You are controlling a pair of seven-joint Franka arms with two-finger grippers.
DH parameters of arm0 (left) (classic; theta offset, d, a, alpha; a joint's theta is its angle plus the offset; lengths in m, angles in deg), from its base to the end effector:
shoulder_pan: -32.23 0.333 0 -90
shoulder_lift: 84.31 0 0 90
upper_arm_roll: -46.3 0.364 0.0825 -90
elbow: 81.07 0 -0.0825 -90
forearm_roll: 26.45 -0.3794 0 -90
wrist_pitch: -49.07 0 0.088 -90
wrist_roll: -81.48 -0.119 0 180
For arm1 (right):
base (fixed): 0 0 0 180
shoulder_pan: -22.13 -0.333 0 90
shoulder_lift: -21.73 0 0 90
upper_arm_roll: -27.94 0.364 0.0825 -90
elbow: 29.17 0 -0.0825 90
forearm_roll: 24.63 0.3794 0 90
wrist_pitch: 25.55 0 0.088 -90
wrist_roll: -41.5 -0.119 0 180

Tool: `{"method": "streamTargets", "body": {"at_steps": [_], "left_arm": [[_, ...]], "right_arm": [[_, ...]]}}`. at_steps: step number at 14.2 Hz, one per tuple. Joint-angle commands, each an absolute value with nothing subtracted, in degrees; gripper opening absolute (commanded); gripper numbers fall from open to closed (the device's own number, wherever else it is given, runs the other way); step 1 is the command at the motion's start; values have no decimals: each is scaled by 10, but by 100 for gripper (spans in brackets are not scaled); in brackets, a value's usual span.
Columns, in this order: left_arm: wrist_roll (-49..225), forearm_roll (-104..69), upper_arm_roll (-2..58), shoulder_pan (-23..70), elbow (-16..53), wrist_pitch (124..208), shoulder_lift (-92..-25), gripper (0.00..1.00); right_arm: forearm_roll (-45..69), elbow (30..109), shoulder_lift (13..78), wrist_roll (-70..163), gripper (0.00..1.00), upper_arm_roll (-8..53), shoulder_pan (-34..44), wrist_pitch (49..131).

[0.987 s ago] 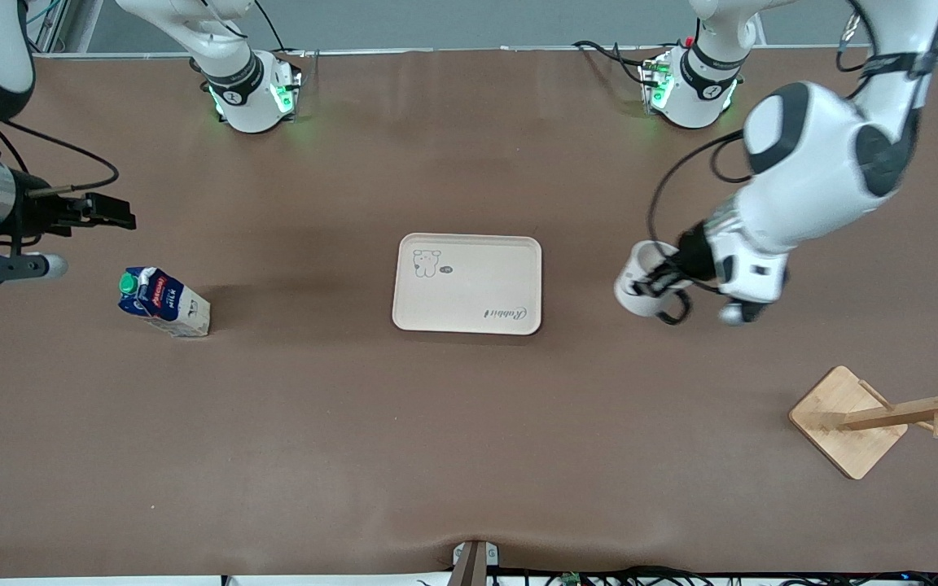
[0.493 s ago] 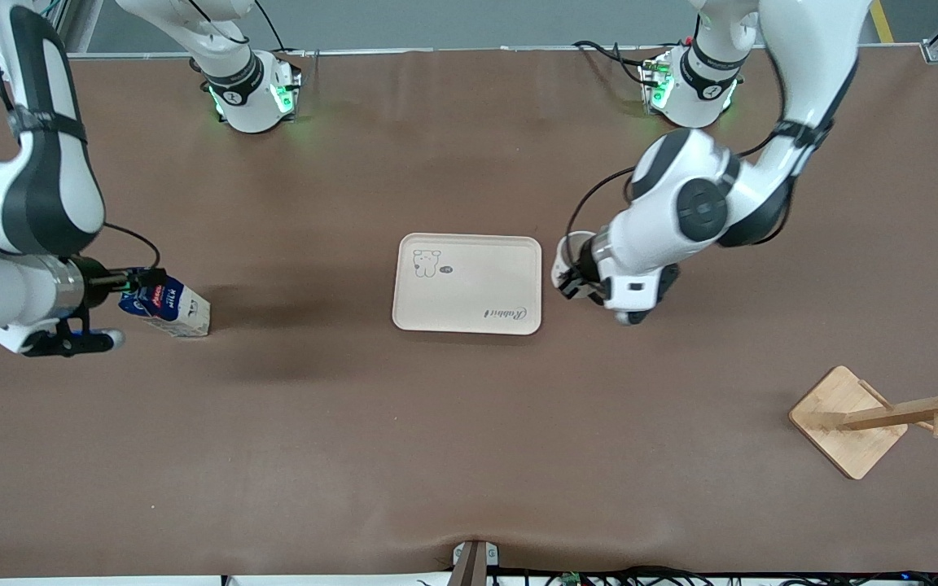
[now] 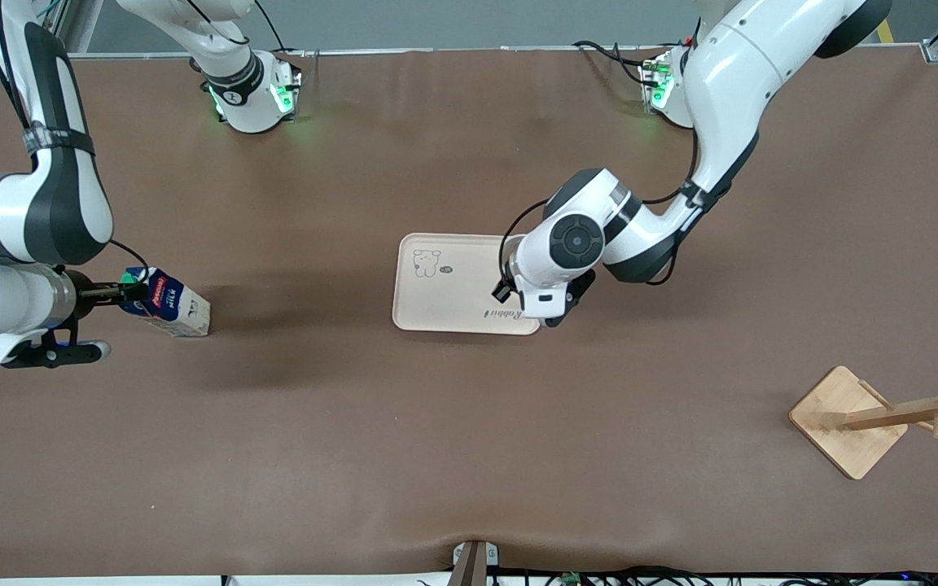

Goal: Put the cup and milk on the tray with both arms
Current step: 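Carry the mug to the tray while the right gripper grasps the carton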

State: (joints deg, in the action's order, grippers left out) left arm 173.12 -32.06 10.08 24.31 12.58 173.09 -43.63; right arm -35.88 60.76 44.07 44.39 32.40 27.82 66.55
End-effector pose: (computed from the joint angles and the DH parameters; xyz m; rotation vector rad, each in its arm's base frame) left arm 0.5539 -0.4326 0.2905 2.7358 1.2906 -0.4765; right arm 0.6384 -0.0429 0.4309 2.9434 0.1037 -0.5295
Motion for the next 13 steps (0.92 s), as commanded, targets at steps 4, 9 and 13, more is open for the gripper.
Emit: {"method": "streamTargets", "body": {"at_steps": [4,9,13], "left_arm": [[1735,-335,102,226,106,1756,-395,0],[1727,-336,108,225,106,1758,-389,0],[1724,-336,114,226,105,1758,-390,44]], "right_arm": [[-365,681,414,437,100,335,285,709],[-364,716,405,439,100,334,291,742],[-364,760,397,440,100,334,301,781]]}}
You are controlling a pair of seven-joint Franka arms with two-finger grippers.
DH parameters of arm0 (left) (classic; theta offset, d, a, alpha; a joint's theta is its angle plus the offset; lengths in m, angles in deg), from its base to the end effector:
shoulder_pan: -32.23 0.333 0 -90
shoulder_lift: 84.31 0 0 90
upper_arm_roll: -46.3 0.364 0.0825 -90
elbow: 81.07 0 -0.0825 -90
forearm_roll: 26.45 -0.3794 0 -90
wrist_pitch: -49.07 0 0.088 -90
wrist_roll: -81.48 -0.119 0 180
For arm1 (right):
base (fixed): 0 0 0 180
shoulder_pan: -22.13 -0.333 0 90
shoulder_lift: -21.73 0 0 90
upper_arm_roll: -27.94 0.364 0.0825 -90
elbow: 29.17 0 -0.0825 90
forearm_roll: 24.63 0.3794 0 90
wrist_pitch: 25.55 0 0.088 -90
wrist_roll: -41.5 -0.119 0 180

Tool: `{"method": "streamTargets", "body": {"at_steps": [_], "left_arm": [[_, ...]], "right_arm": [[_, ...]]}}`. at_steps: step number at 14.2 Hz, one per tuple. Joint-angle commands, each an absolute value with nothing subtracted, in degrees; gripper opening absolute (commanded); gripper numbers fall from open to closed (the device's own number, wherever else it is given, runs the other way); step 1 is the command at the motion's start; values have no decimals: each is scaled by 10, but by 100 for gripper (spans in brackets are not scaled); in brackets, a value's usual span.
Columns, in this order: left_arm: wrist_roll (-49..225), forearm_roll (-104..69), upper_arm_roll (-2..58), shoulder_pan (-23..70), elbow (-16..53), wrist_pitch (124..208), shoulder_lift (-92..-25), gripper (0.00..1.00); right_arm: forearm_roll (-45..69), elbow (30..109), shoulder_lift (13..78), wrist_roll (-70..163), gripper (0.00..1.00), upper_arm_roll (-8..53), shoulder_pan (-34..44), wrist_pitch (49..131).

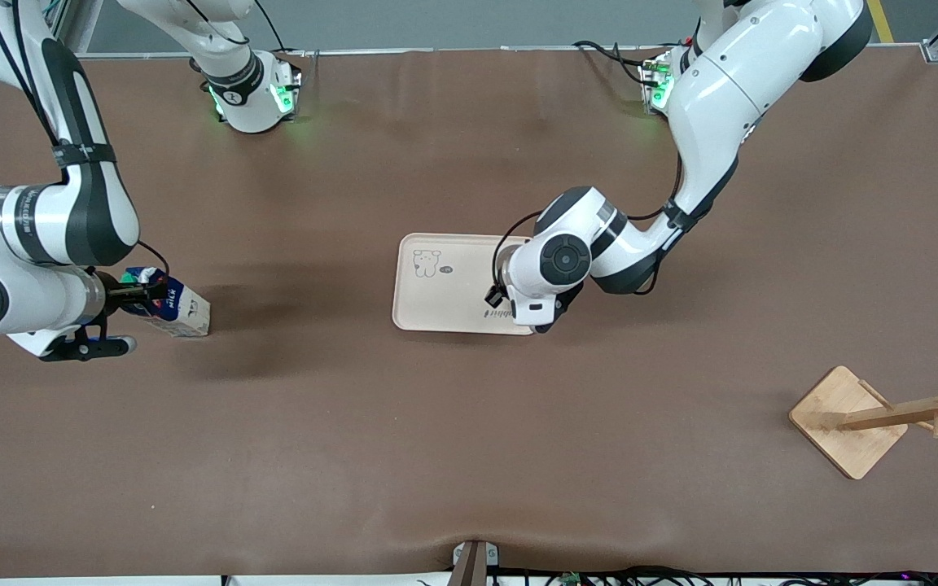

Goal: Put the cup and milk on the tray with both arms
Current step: 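Set the mug on the tray while the right gripper lifts the carton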

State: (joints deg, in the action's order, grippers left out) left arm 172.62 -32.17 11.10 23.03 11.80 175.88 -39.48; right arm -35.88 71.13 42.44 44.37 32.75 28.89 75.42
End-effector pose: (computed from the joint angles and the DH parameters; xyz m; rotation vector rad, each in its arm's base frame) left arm 0.5557 -0.4398 0.2508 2.7233 1.2894 -0.5150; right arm 0.6151 -0.0452 0.3794 2.9535 0.1290 -0.5278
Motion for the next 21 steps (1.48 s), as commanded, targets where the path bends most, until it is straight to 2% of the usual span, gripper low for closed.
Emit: {"method": "streamTargets", "body": {"at_steps": [1,2,3,4,5,6,7,10,13,17,21], "left_arm": [[1724,-336,114,228,104,1757,-390,44],[1724,-336,114,229,99,1758,-392,45],[1726,-337,114,231,91,1757,-395,52],[1727,-336,114,233,83,1756,-396,57],[1726,-337,114,234,73,1752,-398,71],[1726,-337,114,237,67,1750,-404,81],[1726,-337,114,238,66,1749,-410,99],[1726,-337,121,251,57,1734,-449,100],[1711,-337,121,279,55,1690,-497,100],[1602,-337,119,332,55,1577,-582,100],[1464,-337,119,398,55,1498,-646,100]], "right_arm": [[-364,780,391,438,100,335,306,795],[-360,806,379,437,100,335,307,823],[-355,823,366,436,57,335,307,845],[-354,826,363,435,40,335,307,840],[-353,826,363,436,0,336,307,833],[-353,825,363,435,0,336,303,821],[-353,823,363,432,0,336,300,817],[-352,769,361,424,0,337,276,740],[-283,696,364,358,0,337,234,660],[-258,589,368,267,0,337,132,609],[-171,537,410,247,0,336,50,610]]}}
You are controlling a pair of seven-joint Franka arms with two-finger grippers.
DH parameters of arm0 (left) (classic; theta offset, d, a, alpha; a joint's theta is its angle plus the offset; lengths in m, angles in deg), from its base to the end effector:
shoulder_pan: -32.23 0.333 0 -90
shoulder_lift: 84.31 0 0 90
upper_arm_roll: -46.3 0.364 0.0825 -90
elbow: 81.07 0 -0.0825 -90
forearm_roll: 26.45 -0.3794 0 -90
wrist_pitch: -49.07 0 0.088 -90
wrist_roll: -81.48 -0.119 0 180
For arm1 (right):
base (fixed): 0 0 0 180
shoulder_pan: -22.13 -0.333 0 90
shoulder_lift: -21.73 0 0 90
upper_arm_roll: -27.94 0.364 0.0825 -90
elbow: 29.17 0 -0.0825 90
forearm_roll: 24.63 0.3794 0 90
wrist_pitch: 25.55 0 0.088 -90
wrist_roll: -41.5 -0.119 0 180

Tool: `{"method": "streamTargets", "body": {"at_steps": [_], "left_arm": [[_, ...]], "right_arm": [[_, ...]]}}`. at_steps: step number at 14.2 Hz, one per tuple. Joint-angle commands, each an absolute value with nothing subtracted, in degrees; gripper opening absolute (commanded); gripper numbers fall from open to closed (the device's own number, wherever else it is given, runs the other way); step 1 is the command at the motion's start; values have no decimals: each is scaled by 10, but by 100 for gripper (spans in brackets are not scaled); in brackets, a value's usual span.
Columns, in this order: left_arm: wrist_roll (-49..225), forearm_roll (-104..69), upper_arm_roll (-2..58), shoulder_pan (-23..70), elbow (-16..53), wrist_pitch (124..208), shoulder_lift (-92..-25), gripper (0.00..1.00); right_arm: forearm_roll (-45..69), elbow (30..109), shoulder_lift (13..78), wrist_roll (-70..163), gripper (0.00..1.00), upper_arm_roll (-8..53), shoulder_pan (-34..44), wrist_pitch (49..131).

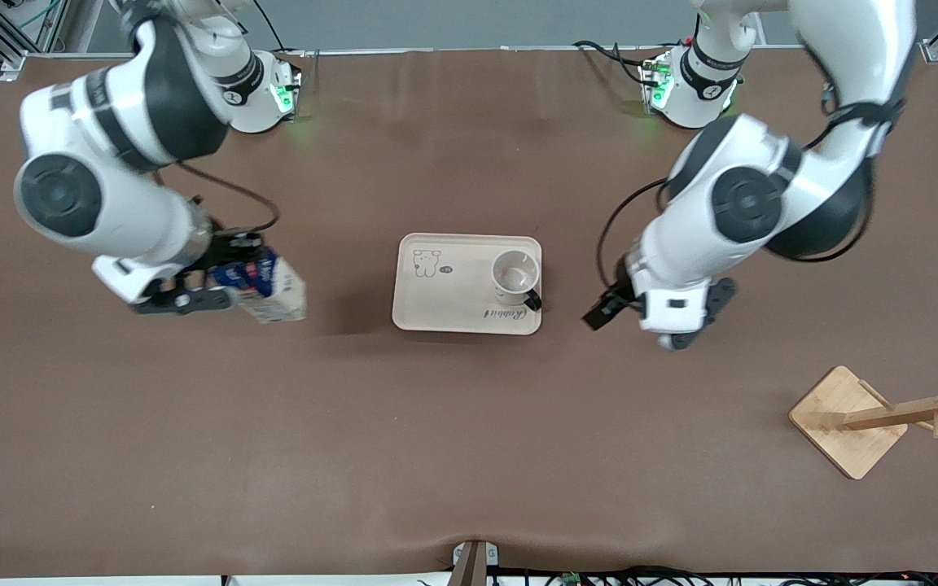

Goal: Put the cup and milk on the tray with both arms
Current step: 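Set the mug on the tray while the right gripper lifts the carton, then withdraw the left gripper while the right gripper carries the carton over the tray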

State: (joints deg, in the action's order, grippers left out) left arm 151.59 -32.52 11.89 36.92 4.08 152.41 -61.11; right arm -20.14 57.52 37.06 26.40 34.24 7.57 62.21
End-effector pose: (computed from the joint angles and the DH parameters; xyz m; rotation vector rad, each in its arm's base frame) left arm 0.6195 -0.2664 0.5055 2.8773 1.0759 -0.1604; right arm 0.5787 0.2221 0.5284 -3.0842 -0.1444 0.4167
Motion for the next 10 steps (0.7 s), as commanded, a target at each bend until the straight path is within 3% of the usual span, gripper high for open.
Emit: {"method": "streamTargets", "body": {"at_steps": [1,7,10], "left_arm": [[1432,-336,119,414,55,1488,-655,100],[1280,-336,119,500,54,1445,-716,100],[1193,-336,121,531,44,1418,-739,100]], "right_arm": [[-168,530,420,210,0,336,37,612],[-170,476,504,65,0,335,-62,623],[-137,475,529,63,0,337,-66,658]]}}
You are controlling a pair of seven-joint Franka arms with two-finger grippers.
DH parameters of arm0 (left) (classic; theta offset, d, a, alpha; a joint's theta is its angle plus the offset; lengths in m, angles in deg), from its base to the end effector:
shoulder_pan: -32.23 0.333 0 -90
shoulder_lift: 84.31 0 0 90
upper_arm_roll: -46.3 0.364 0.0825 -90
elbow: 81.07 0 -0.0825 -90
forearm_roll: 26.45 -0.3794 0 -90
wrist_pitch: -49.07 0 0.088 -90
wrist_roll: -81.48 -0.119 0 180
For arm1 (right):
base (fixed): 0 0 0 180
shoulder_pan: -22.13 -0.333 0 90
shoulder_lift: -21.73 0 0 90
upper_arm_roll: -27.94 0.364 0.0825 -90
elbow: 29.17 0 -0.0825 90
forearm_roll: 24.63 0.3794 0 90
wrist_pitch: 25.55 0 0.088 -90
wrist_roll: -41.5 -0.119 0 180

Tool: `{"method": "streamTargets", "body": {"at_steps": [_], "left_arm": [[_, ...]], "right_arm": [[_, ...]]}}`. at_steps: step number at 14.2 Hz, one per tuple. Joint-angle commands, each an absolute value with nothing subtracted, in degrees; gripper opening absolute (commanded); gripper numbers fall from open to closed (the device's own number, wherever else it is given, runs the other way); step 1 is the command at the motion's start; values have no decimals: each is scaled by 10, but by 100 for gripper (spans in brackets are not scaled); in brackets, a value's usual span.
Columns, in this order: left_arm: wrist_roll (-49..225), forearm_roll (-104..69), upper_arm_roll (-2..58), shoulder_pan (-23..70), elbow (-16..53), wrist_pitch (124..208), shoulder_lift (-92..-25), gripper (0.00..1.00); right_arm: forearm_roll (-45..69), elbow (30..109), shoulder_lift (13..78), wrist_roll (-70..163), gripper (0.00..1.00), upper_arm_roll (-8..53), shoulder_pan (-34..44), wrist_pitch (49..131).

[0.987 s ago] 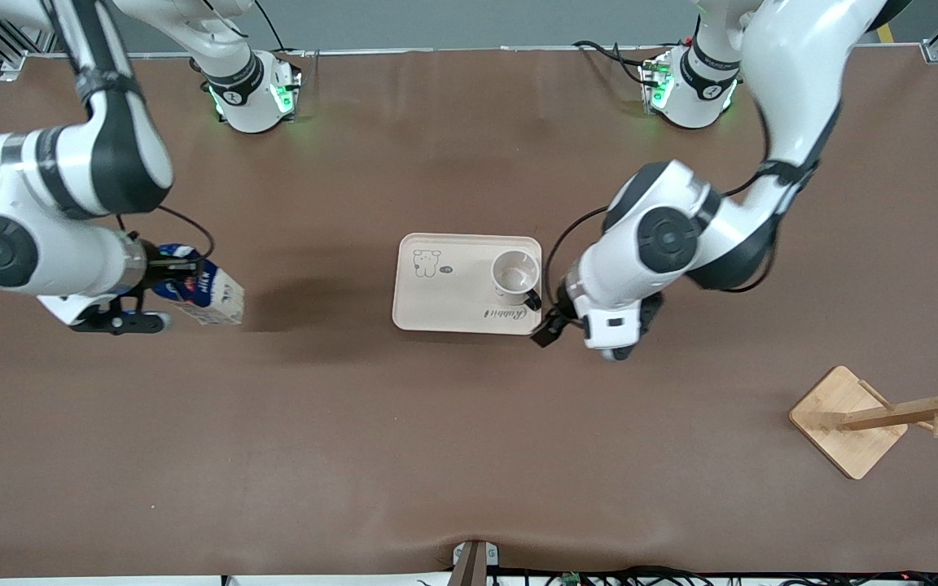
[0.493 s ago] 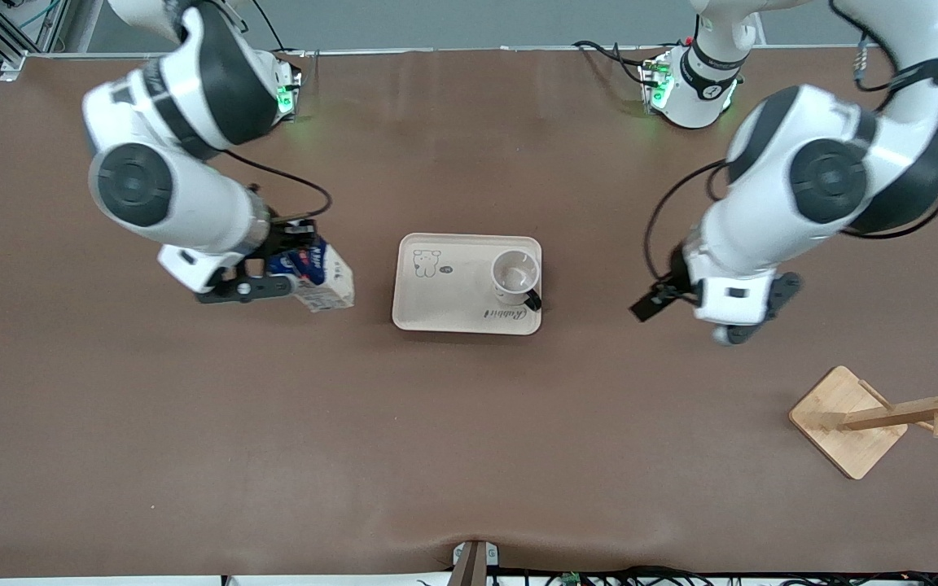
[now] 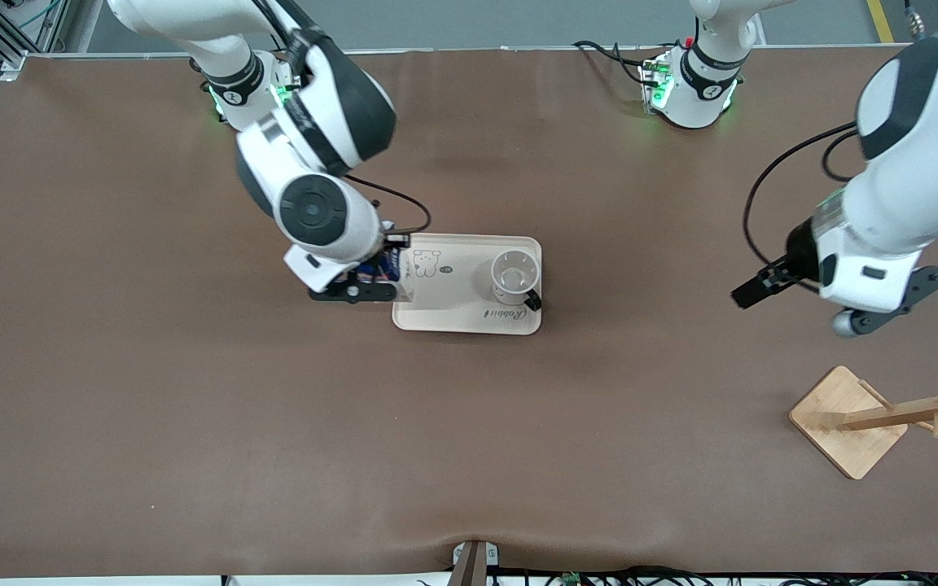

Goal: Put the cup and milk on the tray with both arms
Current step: 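Withdraw the left gripper while the right gripper carries the carton over the tray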

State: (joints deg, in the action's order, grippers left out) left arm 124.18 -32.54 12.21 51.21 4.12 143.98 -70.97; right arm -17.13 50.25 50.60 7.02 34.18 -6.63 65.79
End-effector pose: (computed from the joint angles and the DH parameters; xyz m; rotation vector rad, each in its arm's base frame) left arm 0.6142 -0.1106 0.5905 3.0408 0.7478 -0.0502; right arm 0.5597 0.3928 0.4350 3.0794 -0.0294 -0.5363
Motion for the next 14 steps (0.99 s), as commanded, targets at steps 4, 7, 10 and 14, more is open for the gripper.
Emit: {"method": "streamTargets", "body": {"at_steps": [4,7,10,14], "left_arm": [[1104,-333,119,561,-8,1305,-743,100],[1062,-328,122,574,-14,1283,-764,100],[1015,-325,120,593,-14,1273,-769,100],[913,-306,174,574,-9,1267,-804,100]], "right_arm": [[-128,473,563,63,0,336,-87,699],[-128,462,582,76,0,335,-87,693],[-128,455,595,89,0,336,-87,692],[-135,458,599,94,0,336,-95,674]]}}
